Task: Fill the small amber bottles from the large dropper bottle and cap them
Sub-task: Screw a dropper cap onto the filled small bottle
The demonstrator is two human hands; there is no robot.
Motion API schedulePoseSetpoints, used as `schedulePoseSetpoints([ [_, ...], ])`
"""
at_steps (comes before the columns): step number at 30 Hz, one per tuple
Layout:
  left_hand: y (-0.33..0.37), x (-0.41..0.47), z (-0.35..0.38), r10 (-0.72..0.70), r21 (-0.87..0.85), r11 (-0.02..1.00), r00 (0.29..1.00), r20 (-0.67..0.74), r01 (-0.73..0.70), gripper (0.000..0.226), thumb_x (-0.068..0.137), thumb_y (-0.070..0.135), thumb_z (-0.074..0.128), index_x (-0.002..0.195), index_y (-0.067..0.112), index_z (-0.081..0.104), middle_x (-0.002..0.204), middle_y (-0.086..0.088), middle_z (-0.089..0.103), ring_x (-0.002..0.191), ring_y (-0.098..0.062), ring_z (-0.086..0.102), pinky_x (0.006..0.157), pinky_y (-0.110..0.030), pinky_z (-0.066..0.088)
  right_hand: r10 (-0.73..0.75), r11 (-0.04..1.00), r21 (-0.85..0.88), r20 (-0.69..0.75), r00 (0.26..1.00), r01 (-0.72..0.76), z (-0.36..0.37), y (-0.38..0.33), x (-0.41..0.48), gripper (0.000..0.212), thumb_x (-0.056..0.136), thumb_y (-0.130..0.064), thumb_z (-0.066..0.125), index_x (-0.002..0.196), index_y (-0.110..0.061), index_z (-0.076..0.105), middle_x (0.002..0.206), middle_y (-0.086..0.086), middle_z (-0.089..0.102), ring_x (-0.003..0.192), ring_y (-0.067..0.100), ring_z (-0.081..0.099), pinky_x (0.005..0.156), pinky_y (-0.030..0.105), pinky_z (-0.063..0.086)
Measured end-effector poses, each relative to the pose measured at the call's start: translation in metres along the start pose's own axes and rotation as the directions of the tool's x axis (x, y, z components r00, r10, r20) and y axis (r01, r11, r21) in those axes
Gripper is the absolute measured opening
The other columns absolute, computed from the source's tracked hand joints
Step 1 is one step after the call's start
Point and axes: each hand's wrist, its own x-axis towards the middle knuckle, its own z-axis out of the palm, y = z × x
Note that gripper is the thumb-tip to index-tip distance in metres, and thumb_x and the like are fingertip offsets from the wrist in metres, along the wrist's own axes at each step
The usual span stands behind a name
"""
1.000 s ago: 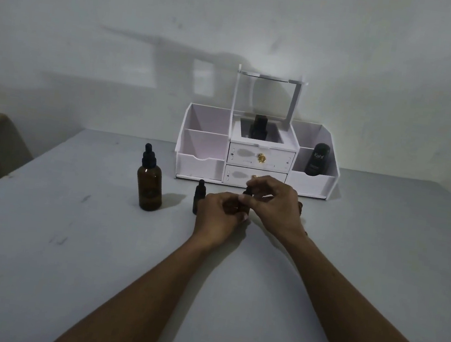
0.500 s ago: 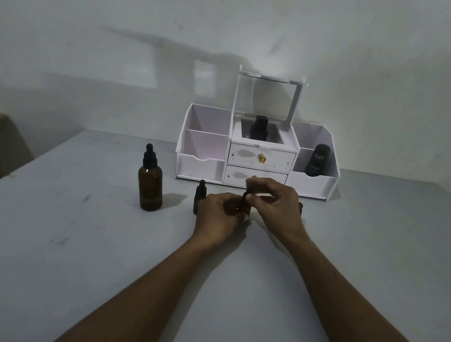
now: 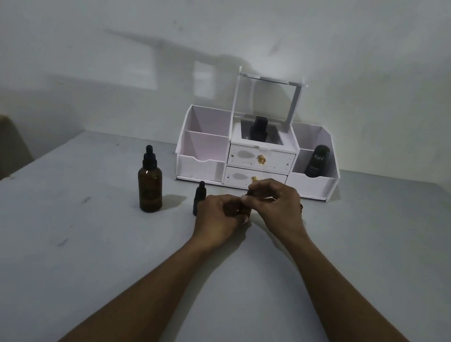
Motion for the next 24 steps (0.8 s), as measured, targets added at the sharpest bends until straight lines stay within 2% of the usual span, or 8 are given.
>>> schedulePoseSetpoints([
  [2, -0.001, 0.000, 0.001, -0.003, -0.005, 1.000, 1.000, 0.006, 0.003, 0.032, 0.082, 0.011, 0.076, 0.113, 0.019, 0.072, 0.108, 0.002, 0.074, 0.091, -0.007, 0.068, 0.092, -0.027, 0.054, -0.010, 1.000, 0.005, -0.004, 1.000, 0.010, 0.000, 0.000, -0.001, 0.022, 0.076, -0.021, 0.084, 0.096, -0.019, 0.076, 0.090, -0.008, 0.075, 0.083, 0.005, 0.070, 0.075, 0.015, 0.057],
  [5, -0.001, 0.000, 0.001, -0.025, -0.026, 0.999, 1.000, 0.009, 0.025, 0.033, 0.083, 0.010, 0.075, 0.116, 0.017, 0.071, 0.110, 0.002, 0.073, 0.087, -0.004, 0.065, 0.079, -0.013, 0.050, -0.012, 1.000, -0.021, 0.019, 1.000, 0.012, 0.000, -0.001, -0.001, 0.022, 0.081, -0.014, 0.080, 0.103, -0.017, 0.077, 0.098, -0.004, 0.076, 0.090, 0.006, 0.071, 0.083, 0.019, 0.058],
  [9, -0.002, 0.002, 0.000, -0.037, -0.010, 0.999, 0.999, 0.010, 0.037, 0.034, 0.082, 0.011, 0.075, 0.116, 0.017, 0.071, 0.112, 0.000, 0.073, 0.099, -0.013, 0.069, 0.097, -0.037, 0.053, -0.007, 0.998, -0.055, 0.012, 1.000, 0.007, -0.001, 0.001, 0.001, 0.019, 0.079, -0.018, 0.082, 0.097, -0.019, 0.077, 0.088, -0.010, 0.074, 0.082, 0.001, 0.071, 0.072, 0.007, 0.052],
  [12, -0.002, 0.002, 0.001, -0.052, -0.009, 0.999, 0.999, 0.009, 0.052, 0.034, 0.082, 0.011, 0.075, 0.116, 0.017, 0.071, 0.112, 0.000, 0.073, 0.102, -0.015, 0.069, 0.099, -0.040, 0.051, -0.008, 0.999, -0.038, -0.006, 1.000, 0.008, 0.000, 0.001, 0.000, 0.019, 0.077, -0.019, 0.084, 0.095, -0.018, 0.078, 0.085, -0.010, 0.074, 0.079, -0.001, 0.071, 0.070, 0.003, 0.050],
  [16, -0.001, 0.001, 0.000, -0.058, -0.019, 0.998, 0.998, 0.022, 0.058, 0.034, 0.082, 0.010, 0.075, 0.116, 0.017, 0.071, 0.112, -0.001, 0.073, 0.102, -0.016, 0.069, 0.099, -0.041, 0.051, -0.008, 0.998, -0.057, -0.006, 1.000, 0.007, 0.000, 0.001, -0.002, 0.020, 0.078, -0.021, 0.083, 0.097, -0.018, 0.077, 0.087, -0.010, 0.074, 0.081, 0.001, 0.070, 0.071, 0.006, 0.052],
  [18, 0.000, -0.002, -0.003, -0.065, -0.019, 0.998, 0.997, 0.048, 0.066, 0.040, 0.082, 0.013, 0.076, 0.120, 0.017, 0.069, 0.117, -0.001, 0.071, 0.105, -0.016, 0.067, 0.099, -0.038, 0.051, -0.014, 0.997, -0.072, -0.004, 1.000, 0.013, 0.000, 0.001, -0.003, 0.023, 0.079, -0.023, 0.082, 0.100, -0.019, 0.076, 0.090, -0.011, 0.074, 0.084, 0.001, 0.070, 0.073, 0.008, 0.054],
  [21, -0.001, -0.010, -0.014, -0.088, -0.006, 0.996, 0.993, 0.083, 0.088, 0.051, 0.080, 0.023, 0.078, 0.129, 0.019, 0.062, 0.125, 0.000, 0.065, 0.108, -0.015, 0.064, 0.094, -0.029, 0.050, -0.049, 0.995, -0.083, -0.026, 0.998, 0.047, -0.001, -0.006, -0.005, 0.031, 0.080, -0.030, 0.080, 0.110, -0.024, 0.071, 0.094, -0.015, 0.069, 0.087, -0.001, 0.067, 0.067, 0.003, 0.050],
  [24, 0.000, -0.023, -0.046, -0.074, 0.034, 0.997, 0.991, 0.113, 0.070, 0.045, 0.083, 0.030, 0.074, 0.125, 0.022, 0.063, 0.121, 0.005, 0.065, 0.101, -0.007, 0.062, 0.088, -0.021, 0.051, -0.100, 0.994, -0.051, -0.079, 0.992, 0.096, -0.003, -0.022, -0.003, 0.031, 0.083, -0.029, 0.077, 0.112, -0.022, 0.069, 0.097, -0.013, 0.069, 0.085, -0.004, 0.066, 0.066, 0.000, 0.047],
])
